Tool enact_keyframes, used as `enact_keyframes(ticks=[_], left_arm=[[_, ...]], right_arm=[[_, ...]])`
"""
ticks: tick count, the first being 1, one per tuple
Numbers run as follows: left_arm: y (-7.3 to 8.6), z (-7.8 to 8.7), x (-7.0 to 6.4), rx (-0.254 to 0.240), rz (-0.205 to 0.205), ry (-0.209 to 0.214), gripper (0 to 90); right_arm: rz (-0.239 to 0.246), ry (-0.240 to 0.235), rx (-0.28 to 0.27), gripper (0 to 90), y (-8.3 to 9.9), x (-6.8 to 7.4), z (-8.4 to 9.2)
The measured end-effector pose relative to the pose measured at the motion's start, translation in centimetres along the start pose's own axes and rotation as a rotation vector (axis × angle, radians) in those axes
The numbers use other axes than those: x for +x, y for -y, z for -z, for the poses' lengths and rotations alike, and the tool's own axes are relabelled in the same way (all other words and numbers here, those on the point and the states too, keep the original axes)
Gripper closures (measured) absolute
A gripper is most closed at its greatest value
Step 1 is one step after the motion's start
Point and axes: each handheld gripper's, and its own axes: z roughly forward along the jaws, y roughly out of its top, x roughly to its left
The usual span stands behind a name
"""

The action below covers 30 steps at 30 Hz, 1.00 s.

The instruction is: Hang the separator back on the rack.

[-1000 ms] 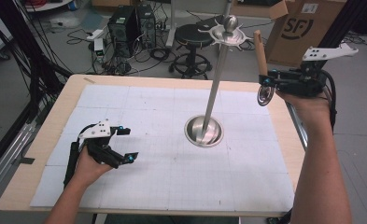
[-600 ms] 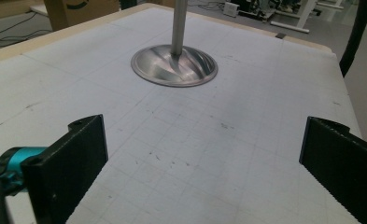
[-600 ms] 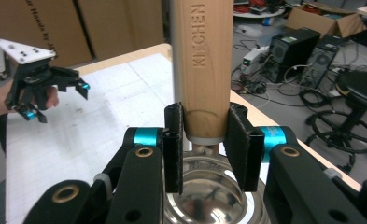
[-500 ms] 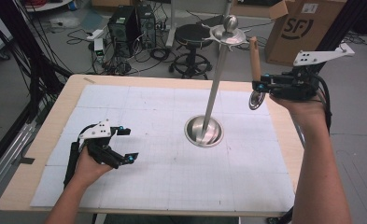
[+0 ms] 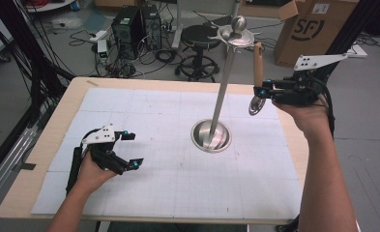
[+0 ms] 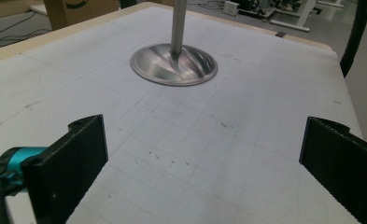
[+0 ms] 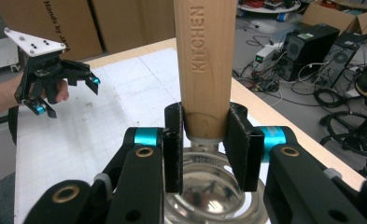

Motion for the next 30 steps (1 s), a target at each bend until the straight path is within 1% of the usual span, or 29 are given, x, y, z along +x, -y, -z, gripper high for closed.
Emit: enact_keyframes(ticks=[1, 3, 5, 6, 7, 9, 10, 12, 15, 16, 20, 21, 22, 23, 26, 27, 30], left_arm=[[0.0, 0.0, 0.0, 0.0, -0.001, -0.001, 1.7], [0.0, 0.0, 0.0, -0.001, 0.001, -0.002, 1.7], [0.0, 0.0, 0.0, 0.0, -0.001, 0.001, 1.7], [0.0, 0.0, 0.0, 0.0, 0.0, 0.0, 1.6], [0.0, 0.0, 0.0, 0.0, -0.001, 0.001, 1.7], [0.0, 0.0, 0.0, -0.002, 0.002, -0.001, 1.7], [0.0, 0.0, 0.0, -0.001, 0.0, -0.001, 1.7], [0.0, 0.0, 0.0, 0.0, 0.0, -0.001, 1.6], [0.0, 0.0, 0.0, -0.001, 0.0, -0.001, 1.7], [0.0, 0.0, 0.0, 0.0, 0.0, -0.001, 1.7], [0.0, 0.0, 0.0, -0.002, -0.001, 0.001, 1.7], [0.0, 0.0, 0.0, -0.003, 0.0, 0.002, 1.7], [0.0, 0.0, 0.0, -0.003, 0.001, 0.001, 1.7], [0.0, 0.0, 0.0, -0.004, 0.001, 0.002, 1.7], [0.0, 0.0, 0.0, -0.005, 0.004, -0.001, 1.7], [0.0, 0.0, 0.0, -0.004, 0.004, 0.001, 1.7], [0.0, 0.0, 0.0, -0.002, -0.003, 0.004, 1.7]], right_arm=[[-0.009, 0.002, 0.01, 69.5, 0.0, 0.1, -0.1], [-0.002, -0.001, 0.01, 69.6, -0.1, 0.1, -0.3], [-0.011, -0.001, 0.021, 69.6, -0.2, 0.3, -0.5], [0.013, 0.003, 0.012, 69.6, -0.2, 0.1, -0.6], [-0.007, 0.0, 0.021, 69.6, -0.2, 0.3, -0.6], [-0.009, 0.001, 0.022, 69.5, -0.2, 0.3, -0.7], [0.001, 0.002, 0.017, 69.5, -0.3, 0.2, -0.8], [-0.015, 0.0, 0.023, 69.5, -0.3, 0.3, -0.8], [-0.005, 0.003, 0.016, 69.5, -0.3, 0.2, -0.8], [-0.013, 0.002, 0.021, 69.5, -0.3, 0.3, -0.8], [-0.015, 0.0, 0.022, 69.4, -0.3, 0.3, -1.0], [-0.005, 0.004, 0.02, 69.2, -0.4, 0.3, -1.1], [-0.018, 0.002, 0.025, 69.0, -0.4, 0.4, -1.1], [-0.013, 0.005, 0.025, 68.9, -0.4, 0.4, -1.2], [-0.018, 0.002, 0.03, 68.6, -0.5, 0.5, -1.4], [-0.012, 0.005, 0.029, 68.6, -0.5, 0.5, -1.5], [-0.015, 0.005, 0.034, 68.6, -0.6, 0.5, -1.6]])
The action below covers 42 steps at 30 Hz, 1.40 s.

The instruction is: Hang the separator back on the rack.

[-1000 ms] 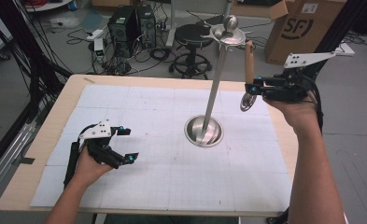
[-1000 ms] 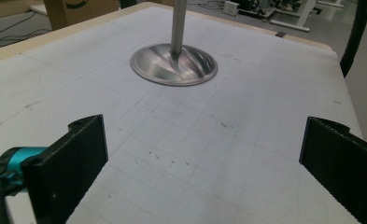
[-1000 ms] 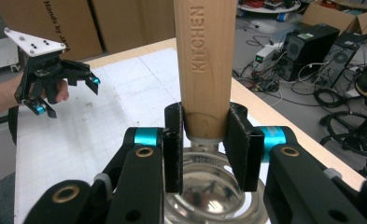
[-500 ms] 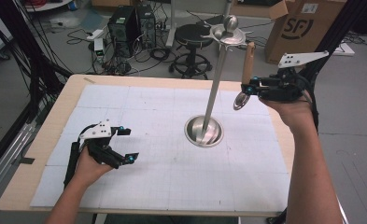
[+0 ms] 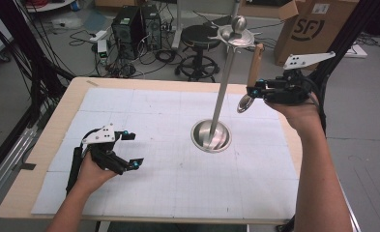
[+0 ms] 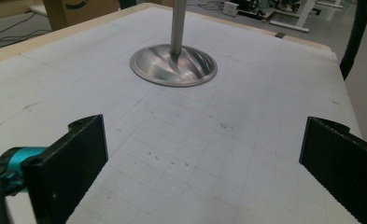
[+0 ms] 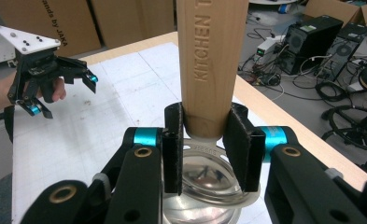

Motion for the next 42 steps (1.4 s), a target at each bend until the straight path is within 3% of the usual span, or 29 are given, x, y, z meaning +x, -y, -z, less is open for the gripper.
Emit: enact_keyframes(ticks=[6, 11, 17, 30, 42], left_arm=[[0.0, 0.0, 0.1, -0.005, 0.002, -0.003, 1.7], [0.0, 0.0, 0.0, -0.002, 0.001, 0.0, 1.7], [0.0, 0.0, 0.0, -0.004, 0.001, -0.002, 1.7], [0.0, 0.1, 0.0, -0.008, 0.002, -0.001, 1.6], [-0.1, 0.1, -0.1, -0.009, 0.003, 0.007, 1.7]], right_arm=[[0.002, 0.002, 0.003, 67.4, -0.1, 0.1, -0.2], [-0.004, 0.027, 0.011, 55.5, 0.1, -0.2, -0.3], [0.003, 0.025, -0.026, 50.6, 0.6, 0.1, 0.2], [0.071, 0.009, -0.069, 39.1, 1.2, 2.5, 1.4], [0.104, -0.013, -0.085, 34.5, 3.6, 4.2, 0.5]])
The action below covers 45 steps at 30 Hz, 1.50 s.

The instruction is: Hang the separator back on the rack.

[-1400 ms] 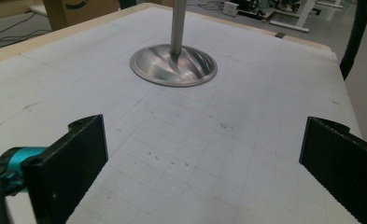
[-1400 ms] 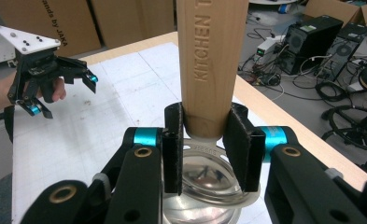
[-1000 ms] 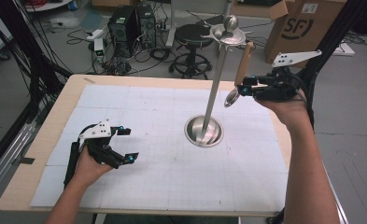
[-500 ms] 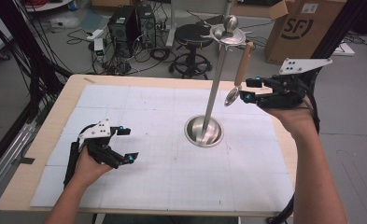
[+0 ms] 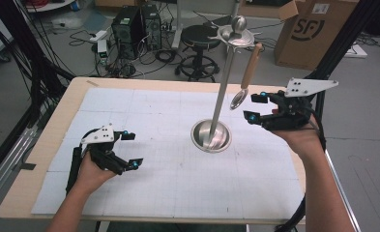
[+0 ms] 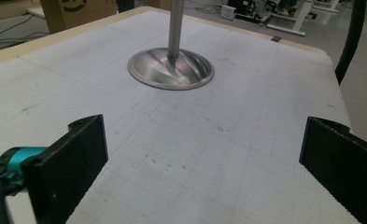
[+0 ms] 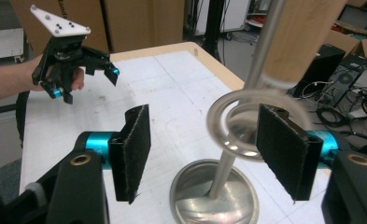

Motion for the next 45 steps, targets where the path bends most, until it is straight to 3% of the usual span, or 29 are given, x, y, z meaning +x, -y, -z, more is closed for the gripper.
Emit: enact_keyframes(ticks=[13, 23, 32, 40, 45], left_arm=[[-0.1, 0.0, -0.2, 0.001, -0.003, 0.001, 1.6], [-0.1, 0.2, -0.3, -0.002, 0.0, 0.003, 1.6], [0.0, 0.2, -0.3, -0.006, 0.001, 0.005, 1.6], [0.1, 0.1, -0.1, 0.0, 0.005, 0.007, 1.6], [0.2, 0.2, 0.1, 0.005, 0.01, 0.002, 1.7]], right_arm=[[-0.02, 0.004, -0.024, 30.2, 3.8, 1.4, -0.4], [-0.071, 0.01, -0.037, 25.0, 7.9, 2.4, -1.4], [-0.098, 0.01, -0.013, 21.3, 10.8, 3.3, -3.0], [-0.159, 0.018, -0.009, 17.8, 12.6, 3.1, -3.6], [-0.187, 0.014, 0.028, 15.5, 13.4, 2.8, -4.2]])
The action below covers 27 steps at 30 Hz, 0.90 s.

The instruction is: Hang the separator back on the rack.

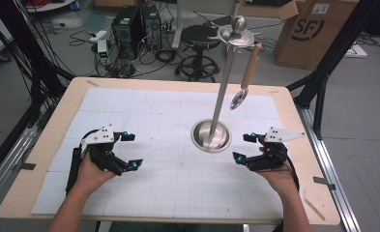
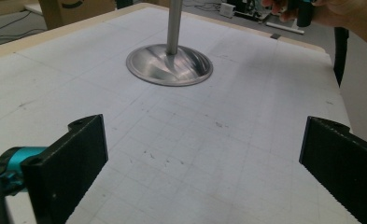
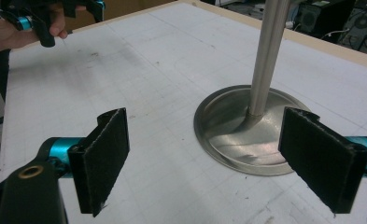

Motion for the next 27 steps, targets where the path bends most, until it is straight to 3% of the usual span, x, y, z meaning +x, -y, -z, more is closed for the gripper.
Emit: enact_keyframes(ticks=[10, 27], left_arm=[[-0.1, 0.02, -0.16, -0.008, -0.008, 0.006, 1.6], [-0.02, -0.1, -0.04, -0.001, -0.004, 0.003, 1.7]], right_arm=[[-0.024, 0.008, 0.022, 15.5, 0.81, -0.35, -0.02], [-0.016, 0.006, 0.036, 15.5, 1.03, -0.51, -0.23]])
